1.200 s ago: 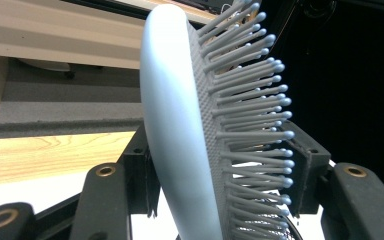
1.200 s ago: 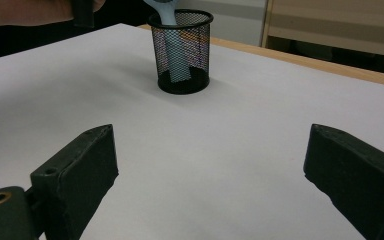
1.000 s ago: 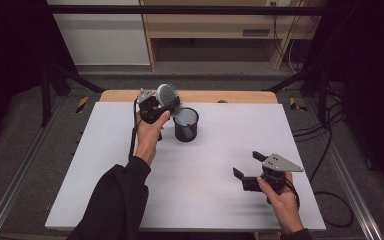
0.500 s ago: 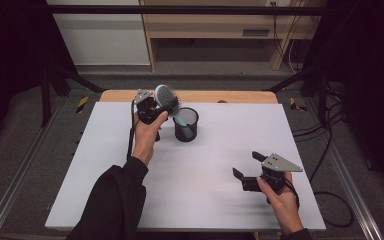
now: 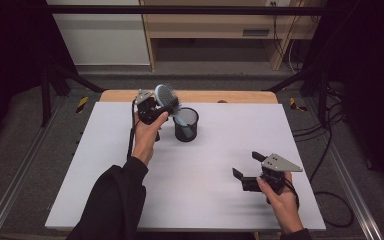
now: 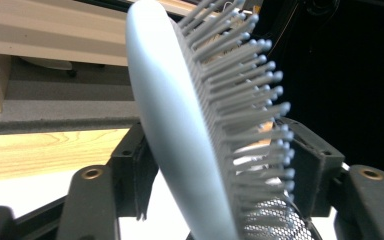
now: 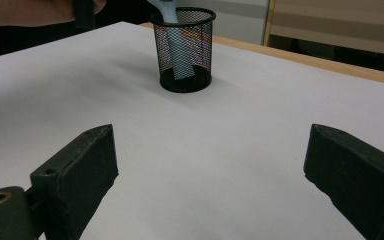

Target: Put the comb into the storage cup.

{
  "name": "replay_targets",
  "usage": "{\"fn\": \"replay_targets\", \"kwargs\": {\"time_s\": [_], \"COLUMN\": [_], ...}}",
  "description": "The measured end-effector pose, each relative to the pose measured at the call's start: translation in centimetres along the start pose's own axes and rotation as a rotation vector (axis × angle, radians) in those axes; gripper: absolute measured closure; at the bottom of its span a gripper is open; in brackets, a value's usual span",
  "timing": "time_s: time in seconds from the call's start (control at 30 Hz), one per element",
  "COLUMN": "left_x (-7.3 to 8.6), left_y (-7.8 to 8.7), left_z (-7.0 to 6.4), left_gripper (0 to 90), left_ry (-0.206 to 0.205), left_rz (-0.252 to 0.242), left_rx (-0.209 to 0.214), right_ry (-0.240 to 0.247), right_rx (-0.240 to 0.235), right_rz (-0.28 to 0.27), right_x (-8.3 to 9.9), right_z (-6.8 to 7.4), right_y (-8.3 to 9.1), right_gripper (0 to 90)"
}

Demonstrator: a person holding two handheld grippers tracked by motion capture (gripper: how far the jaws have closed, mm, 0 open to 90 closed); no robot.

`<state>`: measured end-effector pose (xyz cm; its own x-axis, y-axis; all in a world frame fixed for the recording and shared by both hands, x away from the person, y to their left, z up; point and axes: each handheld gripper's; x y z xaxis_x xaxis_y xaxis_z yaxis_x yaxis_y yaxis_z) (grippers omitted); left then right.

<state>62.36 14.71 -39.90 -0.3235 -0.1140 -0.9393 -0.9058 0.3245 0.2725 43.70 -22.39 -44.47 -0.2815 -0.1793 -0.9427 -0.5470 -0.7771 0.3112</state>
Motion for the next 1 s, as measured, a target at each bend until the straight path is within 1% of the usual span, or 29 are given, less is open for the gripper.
{"fn": "replay_targets", "kwargs": {"time_s": [0.23,0.4,0.5,0.6,0.73,0.83,1.0], "left_x": [0.0,0.0,0.0,-0.1,-0.2,-0.2,0.3], "left_y": [0.0,0.0,0.2,0.3,0.5,0.7,1.2], "left_z": [-0.2,-0.5,-0.8,-0.9,-0.9,-0.7,-0.5], "left_gripper": [31.6,24.1,16.1,11.0,9.3,8.9,8.8], "left_ry": [-0.008,-0.022,-0.037,-0.051,-0.058,-0.055,-0.065], "left_rz": [-0.004,-0.008,-0.016,-0.018,-0.021,-0.019,-0.012], "left_rx": [0.001,-0.002,-0.001,-0.013,-0.021,-0.027,-0.036], "right_ry": [-0.001,-0.001,-0.005,-0.007,-0.006,-0.005,-0.004], "right_rx": [-0.003,-0.003,-0.003,-0.003,0.0,-0.001,-0.002], "right_rz": [-0.001,0.0,-0.004,-0.007,-0.004,-0.003,-0.017], "right_x": [0.0,0.0,0.0,0.0,0.0,0.0,0.0], "right_z": [0.0,0.0,0.0,0.0,0.0,0.0,0.0], "right_y": [0.0,0.0,0.0,0.1,0.0,0.0,0.1], "right_gripper": [7.0,7.0,7.0,7.0,7.0,7.0,7.0]}}
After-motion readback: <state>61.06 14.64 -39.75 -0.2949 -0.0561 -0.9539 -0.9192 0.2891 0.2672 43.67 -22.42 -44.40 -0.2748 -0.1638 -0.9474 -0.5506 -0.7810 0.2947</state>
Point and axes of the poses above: each handheld gripper's, and its own axes: y roughly backward along the jaws, x roughly out of its underside, z roughly to its left, and after that the axes turned 15 degrees about -x, right-handed
